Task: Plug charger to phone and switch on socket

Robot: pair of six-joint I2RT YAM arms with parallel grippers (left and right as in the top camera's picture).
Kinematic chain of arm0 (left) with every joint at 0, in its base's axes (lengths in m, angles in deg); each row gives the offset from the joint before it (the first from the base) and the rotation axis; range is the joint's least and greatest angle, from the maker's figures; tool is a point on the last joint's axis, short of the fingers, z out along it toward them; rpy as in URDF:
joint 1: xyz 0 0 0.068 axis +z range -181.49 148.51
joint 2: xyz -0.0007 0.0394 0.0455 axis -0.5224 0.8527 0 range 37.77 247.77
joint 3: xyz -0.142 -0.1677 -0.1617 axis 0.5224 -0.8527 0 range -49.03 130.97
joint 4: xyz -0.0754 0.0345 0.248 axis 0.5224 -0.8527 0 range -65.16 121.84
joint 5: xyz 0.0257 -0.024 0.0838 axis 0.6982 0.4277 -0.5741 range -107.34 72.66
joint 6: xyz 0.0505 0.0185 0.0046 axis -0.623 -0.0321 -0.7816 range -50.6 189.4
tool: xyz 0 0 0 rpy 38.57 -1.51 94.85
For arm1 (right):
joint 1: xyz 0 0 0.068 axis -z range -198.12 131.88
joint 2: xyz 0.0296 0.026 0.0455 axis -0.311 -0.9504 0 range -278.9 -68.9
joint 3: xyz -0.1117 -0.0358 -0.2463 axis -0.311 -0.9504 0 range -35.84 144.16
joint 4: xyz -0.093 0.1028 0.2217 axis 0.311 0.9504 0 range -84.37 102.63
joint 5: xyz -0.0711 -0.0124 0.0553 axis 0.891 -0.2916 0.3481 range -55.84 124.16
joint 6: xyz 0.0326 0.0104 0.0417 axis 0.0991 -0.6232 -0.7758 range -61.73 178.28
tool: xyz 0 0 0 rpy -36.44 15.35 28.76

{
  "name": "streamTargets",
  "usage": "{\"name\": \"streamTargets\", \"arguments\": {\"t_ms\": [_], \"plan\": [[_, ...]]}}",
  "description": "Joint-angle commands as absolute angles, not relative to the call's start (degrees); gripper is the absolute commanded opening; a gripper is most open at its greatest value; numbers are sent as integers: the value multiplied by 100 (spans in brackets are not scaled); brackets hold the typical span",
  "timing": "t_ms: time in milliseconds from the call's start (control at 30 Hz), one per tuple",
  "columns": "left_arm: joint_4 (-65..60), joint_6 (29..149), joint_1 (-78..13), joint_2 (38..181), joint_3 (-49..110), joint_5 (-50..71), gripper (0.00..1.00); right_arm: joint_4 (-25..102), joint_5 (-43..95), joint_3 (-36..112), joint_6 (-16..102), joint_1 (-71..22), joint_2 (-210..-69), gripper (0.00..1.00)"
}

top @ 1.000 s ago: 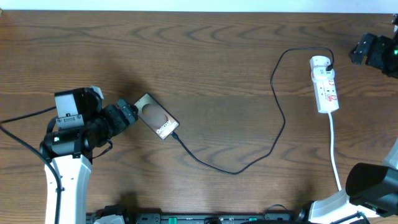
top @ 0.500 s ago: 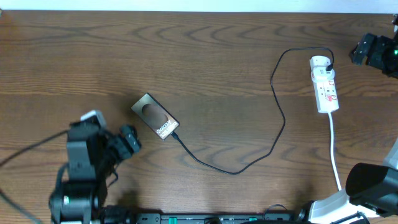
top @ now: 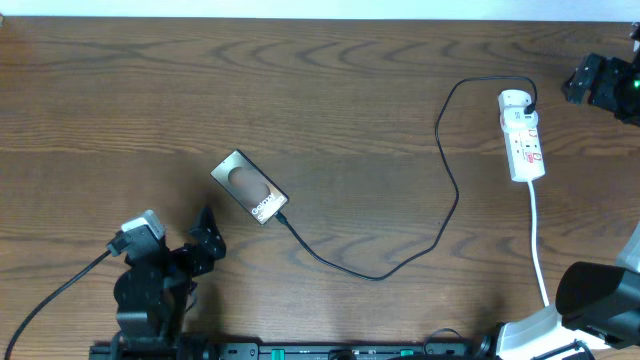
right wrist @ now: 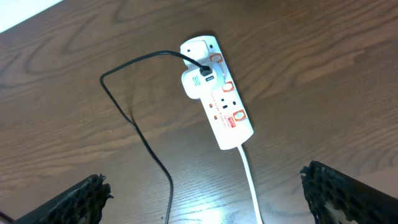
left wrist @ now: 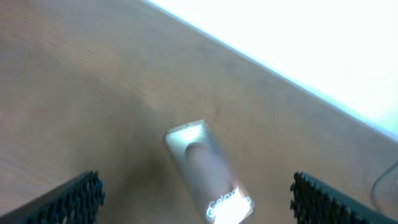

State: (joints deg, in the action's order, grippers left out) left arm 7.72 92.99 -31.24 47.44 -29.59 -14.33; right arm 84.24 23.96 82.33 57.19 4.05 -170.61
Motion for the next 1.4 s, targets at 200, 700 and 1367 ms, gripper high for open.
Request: {"name": "streamTargets", "arguments": {"t_ms": [200,700,1367], "plan": [[2728,9255,-3146,3929,-3975,-1503,96,8431,2440,8299,5638,386,-16984,99],[3113,9188,-3142,3785,-4253,-1576,96,8431,2438,8299,5638,386,-16984,99],[2763,9144,-3142,3783,-4880,-1654,96,8431,2440,8299,5638,386,-16984,99]]}}
